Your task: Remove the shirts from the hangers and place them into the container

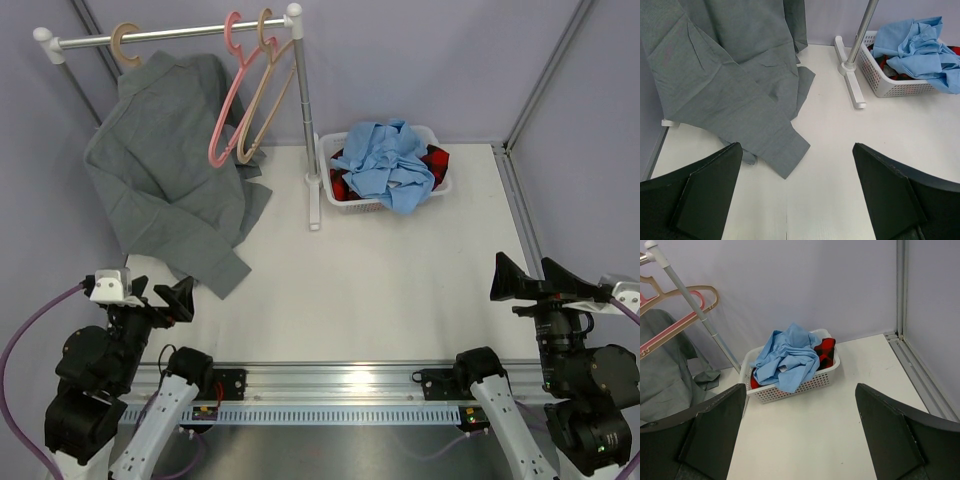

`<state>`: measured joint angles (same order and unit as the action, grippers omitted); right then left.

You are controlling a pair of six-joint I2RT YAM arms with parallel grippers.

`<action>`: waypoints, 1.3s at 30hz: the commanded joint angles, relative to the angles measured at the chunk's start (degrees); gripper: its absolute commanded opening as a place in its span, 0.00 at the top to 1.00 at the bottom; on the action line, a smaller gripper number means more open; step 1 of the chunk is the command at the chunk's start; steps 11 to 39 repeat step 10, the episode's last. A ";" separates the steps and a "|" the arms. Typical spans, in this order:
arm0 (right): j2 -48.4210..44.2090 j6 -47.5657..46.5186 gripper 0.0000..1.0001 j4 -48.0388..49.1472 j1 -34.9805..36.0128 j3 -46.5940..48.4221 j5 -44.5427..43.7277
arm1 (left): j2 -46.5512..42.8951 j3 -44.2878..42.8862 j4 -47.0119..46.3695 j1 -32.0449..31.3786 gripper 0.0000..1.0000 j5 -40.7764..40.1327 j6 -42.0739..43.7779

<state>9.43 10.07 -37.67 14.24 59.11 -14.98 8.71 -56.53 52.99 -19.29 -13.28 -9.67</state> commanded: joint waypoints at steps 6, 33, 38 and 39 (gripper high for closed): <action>0.32 -0.66 0.01 0.23 0.26 0.30 0.04 | 0.25 -0.42 -0.52 0.22 0.01 0.71 -0.44; 0.41 -0.40 0.00 -0.47 0.35 1.44 0.65 | 0.25 -0.42 -0.61 0.22 0.01 0.53 -0.52; 0.41 -0.40 0.00 -0.47 0.35 1.44 0.65 | 0.25 -0.42 -0.61 0.22 0.01 0.53 -0.52; 0.41 -0.40 0.00 -0.47 0.35 1.44 0.65 | 0.25 -0.42 -0.61 0.22 0.01 0.53 -0.52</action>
